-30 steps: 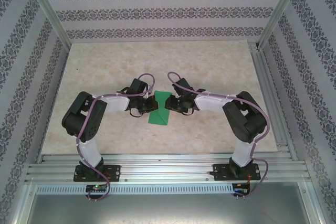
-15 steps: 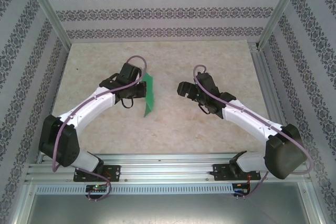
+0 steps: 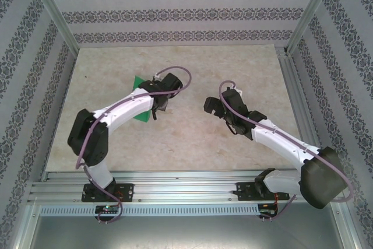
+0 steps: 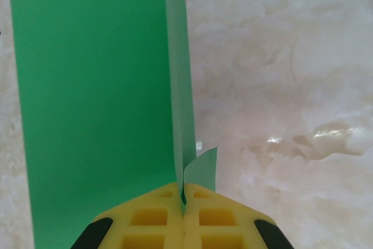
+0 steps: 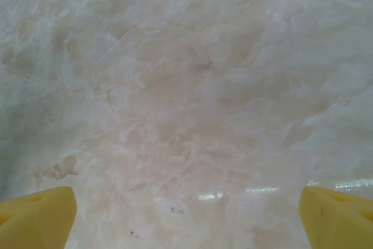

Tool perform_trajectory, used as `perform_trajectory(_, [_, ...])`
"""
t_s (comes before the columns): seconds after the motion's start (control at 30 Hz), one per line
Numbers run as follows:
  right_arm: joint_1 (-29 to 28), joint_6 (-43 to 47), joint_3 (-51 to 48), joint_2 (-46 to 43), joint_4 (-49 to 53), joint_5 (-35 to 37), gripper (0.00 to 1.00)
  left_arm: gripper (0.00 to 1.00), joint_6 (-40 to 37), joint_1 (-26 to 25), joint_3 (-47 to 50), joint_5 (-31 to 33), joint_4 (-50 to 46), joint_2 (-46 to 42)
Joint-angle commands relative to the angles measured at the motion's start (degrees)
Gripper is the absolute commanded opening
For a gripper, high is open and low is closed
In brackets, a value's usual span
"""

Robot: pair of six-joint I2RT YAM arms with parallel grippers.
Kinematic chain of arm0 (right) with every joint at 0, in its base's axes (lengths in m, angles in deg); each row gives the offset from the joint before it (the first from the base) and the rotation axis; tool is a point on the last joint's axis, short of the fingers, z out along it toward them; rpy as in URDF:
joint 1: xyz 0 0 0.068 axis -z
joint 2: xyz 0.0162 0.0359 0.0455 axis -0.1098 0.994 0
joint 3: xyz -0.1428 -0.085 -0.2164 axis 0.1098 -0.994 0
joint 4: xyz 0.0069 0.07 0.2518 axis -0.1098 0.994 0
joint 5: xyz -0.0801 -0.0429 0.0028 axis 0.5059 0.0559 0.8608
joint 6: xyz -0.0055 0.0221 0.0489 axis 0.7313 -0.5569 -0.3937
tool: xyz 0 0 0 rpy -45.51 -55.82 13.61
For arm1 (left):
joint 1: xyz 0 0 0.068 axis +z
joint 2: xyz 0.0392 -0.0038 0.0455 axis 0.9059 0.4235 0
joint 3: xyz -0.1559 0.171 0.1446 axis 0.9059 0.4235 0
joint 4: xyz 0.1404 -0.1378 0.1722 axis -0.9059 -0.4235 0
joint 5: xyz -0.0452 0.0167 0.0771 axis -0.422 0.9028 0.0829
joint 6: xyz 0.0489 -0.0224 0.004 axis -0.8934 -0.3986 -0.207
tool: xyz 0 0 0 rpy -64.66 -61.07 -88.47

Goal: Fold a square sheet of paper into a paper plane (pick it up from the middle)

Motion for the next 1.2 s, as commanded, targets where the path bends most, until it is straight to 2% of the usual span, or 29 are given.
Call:
perform_trajectory(0.0, [1.19, -1.93, -1.77, -2.27, -0.23, 1.77, 0.98, 0.03, 0.53, -2.94, -3.35, 6.34, -3.46, 6.15])
perform_trajectory(0.07, [1.84, -2.65, -2.38, -3.12, 0.32, 1.90, 0.98, 0.03, 0.80, -4.24, -5.04, 5.85, -2.93, 9.50])
perform_trajectory(0.33, [5.26, -5.84, -6.19, -7.59, 1.30, 1.71, 0.98, 0.09, 2.28, -8.30, -8.89, -3.94, 0.86, 16.97])
perform_trajectory(0.6, [6.86, -6.42, -7.73, -9.09, 1.70, -0.25, 0.98, 0.33, 2.50, -8.40, -9.56, -7.31, 2.22, 18.61])
perform_trajectory(0.77, [7.13, -6.35, -7.71, -9.86, 2.32, -0.89, 0.98, 0.37, 2.95, -8.30, -8.87, -10.64, 3.66, 18.33])
perform_trajectory(0.97, [7.31, -5.80, -7.71, -10.93, 2.63, -1.97, 0.98, 0.42, 2.41, -8.30, -8.07, -18.56, 5.50, 13.36])
perform_trajectory(1.17, [6.81, -3.99, -7.58, -7.93, -2.32, -11.60, 0.96, 0.51, 2.39, -7.57, -3.52, -32.68, 11.60, 2.04])
